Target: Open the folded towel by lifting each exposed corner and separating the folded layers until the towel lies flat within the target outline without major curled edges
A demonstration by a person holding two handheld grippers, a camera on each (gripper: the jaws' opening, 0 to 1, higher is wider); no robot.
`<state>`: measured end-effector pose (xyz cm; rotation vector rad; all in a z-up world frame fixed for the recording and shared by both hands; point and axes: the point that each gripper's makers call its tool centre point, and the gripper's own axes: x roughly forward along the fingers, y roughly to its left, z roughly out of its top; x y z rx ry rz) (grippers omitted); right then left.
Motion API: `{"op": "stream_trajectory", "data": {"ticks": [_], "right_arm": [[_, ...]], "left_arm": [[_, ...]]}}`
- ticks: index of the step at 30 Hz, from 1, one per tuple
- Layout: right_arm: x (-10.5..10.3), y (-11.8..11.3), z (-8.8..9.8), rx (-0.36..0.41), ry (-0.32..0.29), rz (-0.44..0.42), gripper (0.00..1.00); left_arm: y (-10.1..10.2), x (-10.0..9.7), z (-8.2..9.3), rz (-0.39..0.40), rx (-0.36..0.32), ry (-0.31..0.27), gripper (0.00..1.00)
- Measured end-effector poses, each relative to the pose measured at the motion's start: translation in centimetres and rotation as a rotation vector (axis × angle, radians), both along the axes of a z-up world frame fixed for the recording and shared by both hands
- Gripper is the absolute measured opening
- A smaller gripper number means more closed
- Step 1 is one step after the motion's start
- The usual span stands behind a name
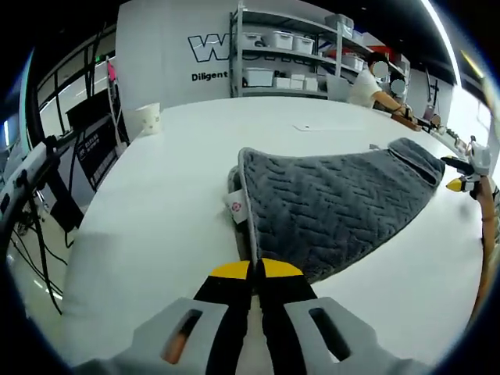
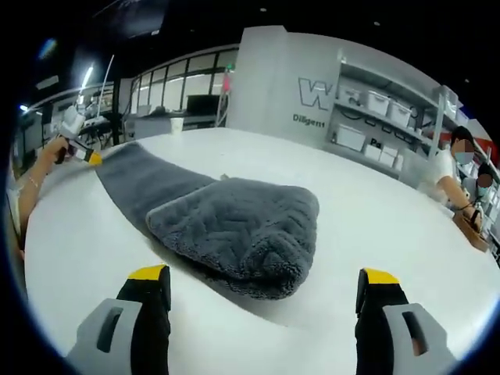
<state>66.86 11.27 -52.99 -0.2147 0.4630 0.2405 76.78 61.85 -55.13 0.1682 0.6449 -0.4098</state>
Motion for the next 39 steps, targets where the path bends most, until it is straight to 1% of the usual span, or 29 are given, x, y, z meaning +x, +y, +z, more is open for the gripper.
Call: {"op": "stream_trajectory", "data": {"ticks": [3,6,7,8,9,11,12,14,16,18,19,21,22,23,25,27,29,31,32,35,36,39], "right_arm": [[0.1,0.2,0.1,0.008,-0.007,0.009,0.99],[0.1,0.1,0.1,0.007,-0.005,0.007,0.99],[0.1,0.0,0.1,0.006,-0.004,0.005,0.99],[0.1,-0.1,0.1,0.013,-0.006,0.002,0.99],[0.1,0.0,0.2,0.038,-0.010,0.002,0.99],[0.0,0.3,0.4,0.059,-0.014,0.011,0.99],[-0.1,0.5,0.4,0.060,-0.019,0.013,0.99],[-0.1,0.5,0.5,0.055,-0.021,0.012,0.99],[-0.2,0.5,0.4,0.042,-0.016,0.016,0.99],[-0.3,0.6,0.3,0.038,-0.008,0.019,0.99],[-0.3,0.6,0.2,0.035,-0.003,0.023,0.99],[-0.4,0.7,0.2,0.025,0.001,0.030,0.99],[-0.4,0.8,0.2,0.021,0.001,0.033,0.99],[-0.4,0.8,0.3,0.019,0.000,0.035,0.99],[-0.5,0.9,0.3,0.025,0.002,0.039,0.99],[-0.6,1.1,0.3,0.032,0.009,0.047,0.99],[-0.7,1.4,0.3,0.032,0.010,0.052,0.99],[-0.8,1.6,0.4,0.028,0.006,0.055,0.99],[-0.8,1.7,0.5,0.027,0.001,0.058,0.99],[-0.8,2.1,0.5,0.032,0.001,0.072,0.99],[-0.9,2.3,0.4,0.022,0.005,0.080,0.99],[-0.9,2.5,0.4,-0.004,0.008,0.092,0.99]], "left_arm": [[-0.4,0.0,-0.1,-0.011,0.029,-0.006,0.04],[-0.2,0.0,0.0,-0.013,0.037,-0.013,0.08],[-0.1,0.0,0.1,-0.010,0.039,-0.018,0.13],[0.3,0.2,0.2,-0.004,0.056,-0.034,0.18],[0.4,0.2,0.3,-0.001,0.068,-0.043,0.22],[0.5,0.0,0.5,-0.006,0.073,-0.047,0.28],[0.3,-0.2,0.6,-0.019,0.060,-0.046,0.31],[-0.7,-0.5,1.1,-0.058,0.004,-0.053,0.38],[-1.7,-0.8,1.7,-0.100,-0.045,-0.064,0.48],[-2.4,-1.0,2.3,-0.132,-0.072,-0.086,0.57],[-2.8,-1.2,2.6,-0.143,-0.083,-0.090,0.64],[-3.9,-1.6,3.5,-0.195,-0.104,-0.120,0.72],[-4.2,-1.8,3.7,-0.206,-0.111,-0.124,0.76],[-4.6,-2.0,4.1,-0.234,-0.120,-0.139,0.77],[-5.2,-2.3,4.8,-0.263,-0.125,-0.161,0.76],[-5.9,-2.6,5.3,-0.293,-0.145,-0.171,0.78],[-6.4,-2.9,5.6,-0.318,-0.154,-0.177,0.83],[-6.9,-3.0,5.9,-0.340,-0.158,-0.194,0.92],[-7.4,-3.1,6.1,-0.364,-0.150,-0.217,0.94],[-7.9,-3.2,6.1,-0.378,-0.169,-0.212,0.97],[-8.0,-3.2,6.0,-0.382,-0.176,-0.205,0.98],[-7.9,-3.2,5.4,-0.382,-0.155,-0.186,1.00]]}}
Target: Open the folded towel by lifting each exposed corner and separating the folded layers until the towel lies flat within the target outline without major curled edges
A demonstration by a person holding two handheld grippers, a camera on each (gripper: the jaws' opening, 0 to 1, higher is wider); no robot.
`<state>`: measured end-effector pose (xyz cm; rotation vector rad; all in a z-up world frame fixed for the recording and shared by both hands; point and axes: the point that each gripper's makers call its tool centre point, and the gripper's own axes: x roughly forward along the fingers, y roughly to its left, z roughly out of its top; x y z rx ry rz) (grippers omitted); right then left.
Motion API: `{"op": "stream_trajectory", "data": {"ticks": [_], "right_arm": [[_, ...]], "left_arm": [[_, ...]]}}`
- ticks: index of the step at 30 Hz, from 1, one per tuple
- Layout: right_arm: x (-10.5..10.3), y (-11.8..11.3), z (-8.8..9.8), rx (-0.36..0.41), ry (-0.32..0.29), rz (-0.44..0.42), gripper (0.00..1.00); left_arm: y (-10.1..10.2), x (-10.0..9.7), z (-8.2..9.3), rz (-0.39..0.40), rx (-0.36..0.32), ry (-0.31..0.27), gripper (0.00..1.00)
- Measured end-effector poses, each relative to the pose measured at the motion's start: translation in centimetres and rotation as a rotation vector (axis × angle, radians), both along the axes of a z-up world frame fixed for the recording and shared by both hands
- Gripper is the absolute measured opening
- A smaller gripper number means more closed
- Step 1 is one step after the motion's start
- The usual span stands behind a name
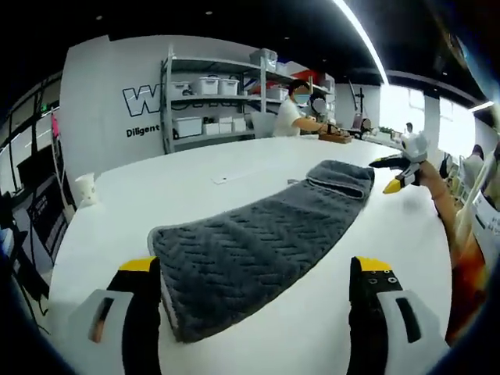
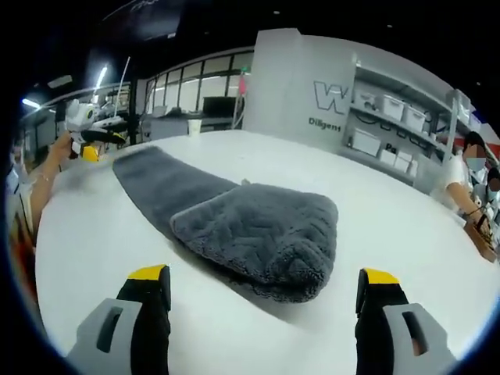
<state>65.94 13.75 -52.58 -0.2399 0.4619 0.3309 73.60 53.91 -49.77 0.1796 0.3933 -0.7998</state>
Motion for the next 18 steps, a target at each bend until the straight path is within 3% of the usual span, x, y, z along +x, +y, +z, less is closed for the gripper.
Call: {"op": "stream_trajectory", "data": {"ticks": [10,18], "right_arm": [[0.0,1.1,0.9,-0.025,-0.025,0.030,0.99],[0.1,5.2,2.4,-0.145,-0.097,0.191,0.92]], "left_arm": [[0.0,0.2,-0.8,0.002,0.023,0.018,1.00],[-0.4,-0.3,-1.1,-0.018,0.044,0.024,1.00]]}}
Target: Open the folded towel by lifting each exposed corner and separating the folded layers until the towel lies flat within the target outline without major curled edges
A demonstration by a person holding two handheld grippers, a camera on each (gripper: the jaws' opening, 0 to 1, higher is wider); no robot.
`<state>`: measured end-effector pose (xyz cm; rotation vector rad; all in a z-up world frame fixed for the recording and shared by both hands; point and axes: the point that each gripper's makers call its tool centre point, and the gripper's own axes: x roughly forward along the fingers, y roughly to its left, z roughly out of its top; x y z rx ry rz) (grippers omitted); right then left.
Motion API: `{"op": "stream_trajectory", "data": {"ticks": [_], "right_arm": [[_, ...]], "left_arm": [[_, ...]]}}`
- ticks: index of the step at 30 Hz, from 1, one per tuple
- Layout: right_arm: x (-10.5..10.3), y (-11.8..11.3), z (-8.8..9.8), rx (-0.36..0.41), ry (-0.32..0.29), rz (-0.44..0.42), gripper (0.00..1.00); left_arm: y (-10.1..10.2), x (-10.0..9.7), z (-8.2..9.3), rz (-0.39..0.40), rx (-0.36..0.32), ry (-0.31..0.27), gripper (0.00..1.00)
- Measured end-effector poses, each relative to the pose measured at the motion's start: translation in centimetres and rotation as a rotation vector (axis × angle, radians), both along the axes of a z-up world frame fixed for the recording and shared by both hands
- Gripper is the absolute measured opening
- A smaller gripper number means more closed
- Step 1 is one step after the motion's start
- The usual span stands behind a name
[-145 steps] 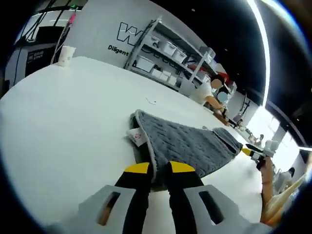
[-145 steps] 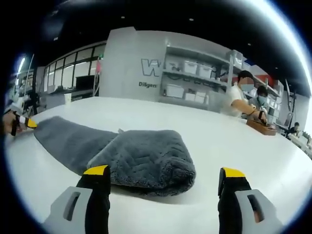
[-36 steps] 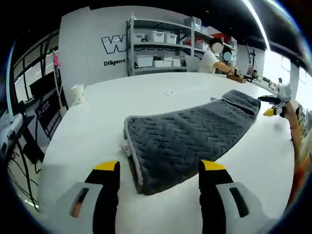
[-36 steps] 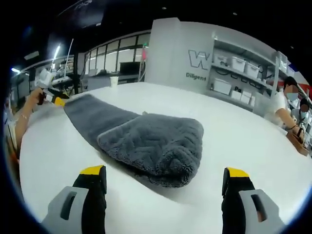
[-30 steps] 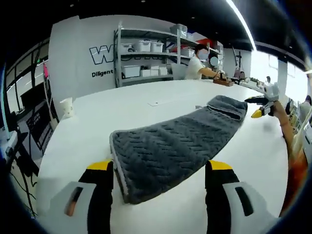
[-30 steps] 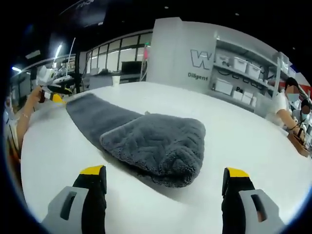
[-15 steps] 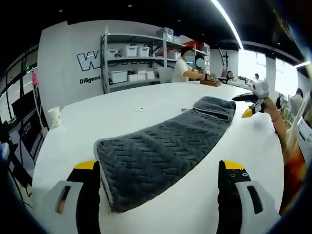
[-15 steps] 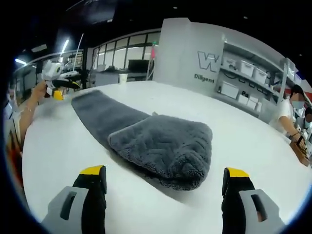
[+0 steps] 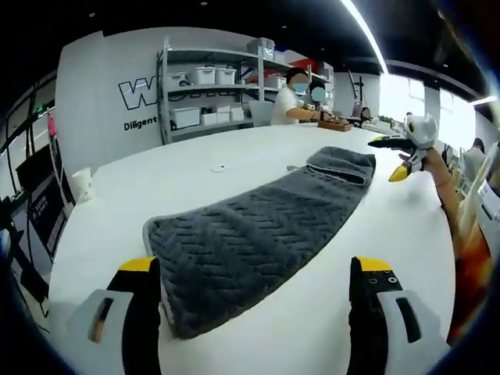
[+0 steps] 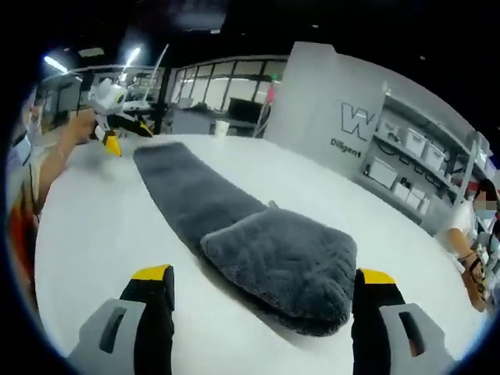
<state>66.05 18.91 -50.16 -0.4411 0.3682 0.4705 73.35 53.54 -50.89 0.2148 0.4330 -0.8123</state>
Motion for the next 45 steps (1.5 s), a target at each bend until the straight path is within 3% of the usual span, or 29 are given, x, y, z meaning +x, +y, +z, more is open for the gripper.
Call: {"op": "stream_trajectory", "data": {"ticks": [6,11,24,30,42,45], "right_arm": [[0.4,2.8,0.0,-0.016,-0.009,0.070,0.80],[0.8,4.0,-0.4,-0.049,-0.024,0.100,0.64],[1.3,5.3,-2.7,-0.182,-0.015,0.134,0.31],[1.4,5.8,-3.3,-0.169,-0.016,0.136,0.12],[1.8,5.6,-4.3,-0.249,-0.019,0.147,0.00],[1.9,5.4,-3.9,-0.230,-0.030,0.137,0.00]], "left_arm": [[-0.1,-0.2,-0.1,-0.005,0.004,0.004,0.99],[0.1,-0.3,-0.2,-0.008,0.012,0.004,0.99],[0.1,-0.4,-0.2,-0.006,0.007,0.002,0.99],[0.1,-0.5,-0.1,-0.008,0.008,-0.001,0.99],[0.0,-0.6,-0.3,-0.012,0.014,0.005,0.97],[0.0,-0.5,-0.4,-0.011,0.017,0.009,0.97]]}}
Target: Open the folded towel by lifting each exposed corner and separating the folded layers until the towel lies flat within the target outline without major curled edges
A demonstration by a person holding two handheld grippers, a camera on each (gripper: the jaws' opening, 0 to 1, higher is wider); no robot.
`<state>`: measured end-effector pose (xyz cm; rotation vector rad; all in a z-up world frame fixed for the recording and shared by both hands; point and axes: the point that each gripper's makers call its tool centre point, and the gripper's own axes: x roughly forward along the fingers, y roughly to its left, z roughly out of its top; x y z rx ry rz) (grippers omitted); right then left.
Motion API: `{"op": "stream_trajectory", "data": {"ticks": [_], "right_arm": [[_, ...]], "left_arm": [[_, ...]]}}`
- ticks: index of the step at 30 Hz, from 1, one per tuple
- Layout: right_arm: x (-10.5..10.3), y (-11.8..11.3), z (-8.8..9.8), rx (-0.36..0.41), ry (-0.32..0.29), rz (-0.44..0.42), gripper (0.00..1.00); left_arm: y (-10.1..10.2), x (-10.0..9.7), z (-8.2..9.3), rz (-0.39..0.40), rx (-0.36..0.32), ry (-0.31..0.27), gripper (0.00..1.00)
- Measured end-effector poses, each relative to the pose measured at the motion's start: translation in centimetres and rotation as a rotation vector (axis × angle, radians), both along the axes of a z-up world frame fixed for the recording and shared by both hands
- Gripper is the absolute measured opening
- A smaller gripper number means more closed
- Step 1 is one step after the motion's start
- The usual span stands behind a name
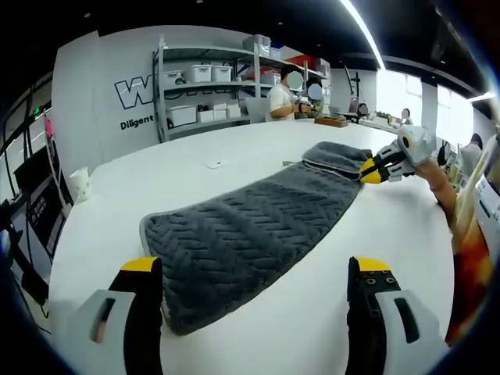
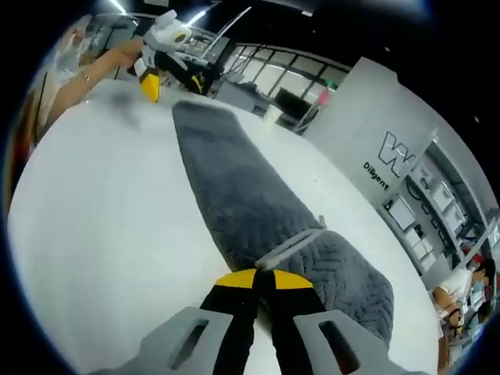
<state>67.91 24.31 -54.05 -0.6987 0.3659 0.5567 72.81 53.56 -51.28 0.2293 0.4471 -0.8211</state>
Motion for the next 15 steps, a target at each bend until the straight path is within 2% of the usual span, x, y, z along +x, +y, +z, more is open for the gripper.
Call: {"op": "stream_trajectory", "data": {"ticks": [2,9,15], "right_arm": [[0.0,-0.1,0.3,0.028,0.001,-0.006,0.00],[0.5,-0.9,3.1,0.243,-0.036,-0.074,0.00],[0.8,-3.3,6.2,0.438,-0.081,-0.151,0.00]], "left_arm": [[0.0,0.0,0.0,-0.001,0.003,0.001,0.97],[-0.1,0.0,-0.1,-0.002,0.001,0.003,0.97],[-0.6,-0.3,-0.4,-0.030,0.024,-0.003,0.99]]}}
